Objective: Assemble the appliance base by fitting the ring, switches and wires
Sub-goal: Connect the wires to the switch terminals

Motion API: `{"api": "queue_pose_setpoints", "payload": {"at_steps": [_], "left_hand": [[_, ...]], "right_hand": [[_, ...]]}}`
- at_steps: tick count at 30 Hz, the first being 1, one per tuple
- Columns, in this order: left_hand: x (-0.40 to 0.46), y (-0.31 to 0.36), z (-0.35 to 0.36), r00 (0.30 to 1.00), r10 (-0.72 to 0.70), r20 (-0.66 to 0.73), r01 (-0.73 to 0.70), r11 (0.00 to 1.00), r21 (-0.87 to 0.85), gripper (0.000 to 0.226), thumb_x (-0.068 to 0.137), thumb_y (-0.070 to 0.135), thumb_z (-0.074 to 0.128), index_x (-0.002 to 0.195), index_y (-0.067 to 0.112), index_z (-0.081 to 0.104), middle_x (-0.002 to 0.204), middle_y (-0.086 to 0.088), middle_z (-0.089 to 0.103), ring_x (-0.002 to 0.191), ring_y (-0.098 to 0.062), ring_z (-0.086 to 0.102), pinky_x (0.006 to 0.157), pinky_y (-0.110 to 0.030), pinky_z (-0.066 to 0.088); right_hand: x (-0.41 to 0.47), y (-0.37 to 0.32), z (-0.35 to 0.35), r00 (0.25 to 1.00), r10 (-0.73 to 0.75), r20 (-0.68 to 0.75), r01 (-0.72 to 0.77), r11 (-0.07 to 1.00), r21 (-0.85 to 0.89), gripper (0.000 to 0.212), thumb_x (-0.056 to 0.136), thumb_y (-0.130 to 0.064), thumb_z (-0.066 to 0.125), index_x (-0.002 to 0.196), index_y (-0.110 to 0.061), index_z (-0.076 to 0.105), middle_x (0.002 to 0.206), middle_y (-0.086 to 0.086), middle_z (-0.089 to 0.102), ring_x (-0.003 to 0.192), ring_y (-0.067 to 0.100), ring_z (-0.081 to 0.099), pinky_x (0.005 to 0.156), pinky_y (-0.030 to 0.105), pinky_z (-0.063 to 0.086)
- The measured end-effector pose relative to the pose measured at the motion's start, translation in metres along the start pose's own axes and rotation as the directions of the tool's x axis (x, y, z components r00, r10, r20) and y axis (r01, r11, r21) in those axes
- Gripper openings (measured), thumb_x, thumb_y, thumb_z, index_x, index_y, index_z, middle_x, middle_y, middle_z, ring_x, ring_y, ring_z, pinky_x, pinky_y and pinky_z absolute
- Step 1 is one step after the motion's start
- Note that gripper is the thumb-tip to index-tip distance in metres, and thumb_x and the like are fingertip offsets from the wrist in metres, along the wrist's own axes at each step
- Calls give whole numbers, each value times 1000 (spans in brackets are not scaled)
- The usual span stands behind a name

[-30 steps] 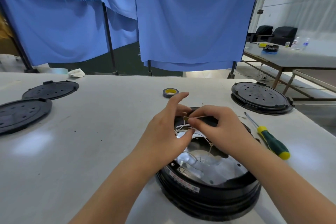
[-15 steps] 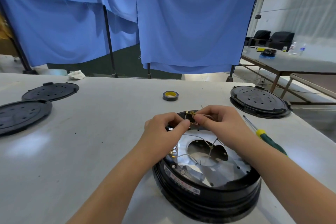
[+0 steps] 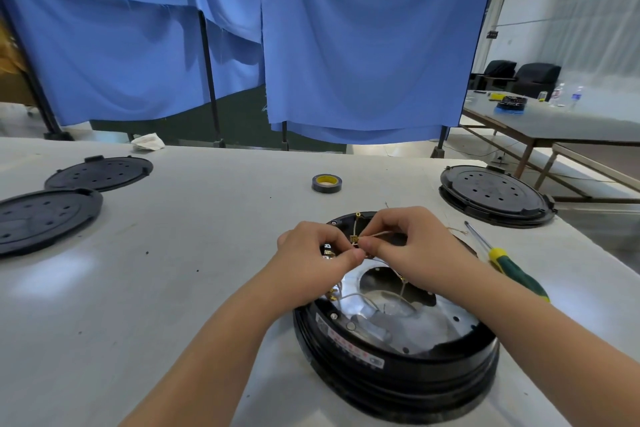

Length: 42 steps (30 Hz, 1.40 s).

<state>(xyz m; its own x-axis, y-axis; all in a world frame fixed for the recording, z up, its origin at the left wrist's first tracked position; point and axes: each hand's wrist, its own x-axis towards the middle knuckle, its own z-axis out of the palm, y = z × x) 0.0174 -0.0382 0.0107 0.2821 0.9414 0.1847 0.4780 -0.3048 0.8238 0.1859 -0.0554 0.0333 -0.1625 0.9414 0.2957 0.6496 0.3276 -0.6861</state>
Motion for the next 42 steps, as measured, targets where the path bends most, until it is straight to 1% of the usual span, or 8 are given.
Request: {"api": "queue_pose_setpoints", "payload": {"at_steps": [8, 14, 18, 22, 27, 30, 36, 42], "left_hand": [[2, -1, -5, 999, 10, -45, -12, 999, -33, 15, 82, 36, 71, 69, 29, 73, 71, 10, 70, 81, -9, 63, 74, -24, 49], [12, -4, -9, 976, -97, -193, -1, 891, -453, 18, 95, 29, 55, 94, 22, 72, 93, 6, 72, 88, -4, 66, 68, -12, 47], [20, -16, -6, 963, -233, -135, 102, 781, -616, 22, 97, 13, 48, 113, 19, 61, 114, -1, 66, 108, -14, 61, 89, -30, 48], [23, -28, -1, 976, -138, -168, 71, 933, -352, 27, 93, 11, 53, 115, 23, 64, 108, 9, 68, 98, -2, 62, 80, -15, 46], [22, -37, -2, 983, -160, -88, 127, 946, -299, 32, 91, 24, 58, 64, 34, 72, 71, 18, 71, 66, 6, 63, 60, -10, 47], [21, -36, 2, 984, -148, -95, 108, 937, -333, 30, 93, 22, 55, 69, 16, 71, 67, 6, 67, 63, -5, 60, 58, -14, 45], [20, -36, 4, 987, -130, -95, 92, 938, -333, 38, 96, 17, 50, 59, 20, 61, 58, 8, 60, 59, -8, 53, 57, -19, 41], [19, -34, 4, 988, -127, -84, 90, 932, -351, 28, 96, 15, 48, 75, 10, 65, 73, -5, 63, 70, -16, 56, 67, -30, 42]], "right_hand": [[11, -4, 1, 998, 63, 0, -63, 995, 84, 16, 82, -21, 72, 69, -29, 70, 71, -10, 72, 73, 2, 68, 74, 23, 52], [33, -7, -3, 954, 265, 137, -287, 941, 180, 7, 81, -25, 75, 75, -24, 71, 80, 0, 75, 85, 17, 70, 81, 29, 55], [36, -6, 11, 950, 268, 161, -292, 944, 151, 9, 79, -24, 77, 72, -24, 72, 78, 0, 74, 79, 11, 69, 74, 21, 53], [31, 1, 18, 949, 269, 167, -292, 947, 131, 9, 79, -26, 77, 71, -26, 72, 67, -8, 72, 64, 0, 66, 58, 15, 50], [30, 4, 20, 965, 218, 146, -238, 961, 141, 8, 78, -21, 76, 74, -27, 72, 61, -10, 69, 58, -4, 62, 53, 8, 43], [28, 4, 21, 971, 193, 141, -214, 964, 156, 10, 79, -16, 75, 73, -24, 73, 61, -11, 70, 58, -7, 63, 52, 3, 41], [28, 5, 21, 972, 196, 128, -210, 971, 112, 5, 79, -18, 75, 75, -22, 75, 63, -12, 70, 60, -9, 62, 53, 2, 41], [28, 4, 21, 957, 243, 156, -263, 957, 124, 4, 80, -19, 75, 77, -21, 75, 53, -17, 66, 53, -12, 58, 47, 2, 38]]}}
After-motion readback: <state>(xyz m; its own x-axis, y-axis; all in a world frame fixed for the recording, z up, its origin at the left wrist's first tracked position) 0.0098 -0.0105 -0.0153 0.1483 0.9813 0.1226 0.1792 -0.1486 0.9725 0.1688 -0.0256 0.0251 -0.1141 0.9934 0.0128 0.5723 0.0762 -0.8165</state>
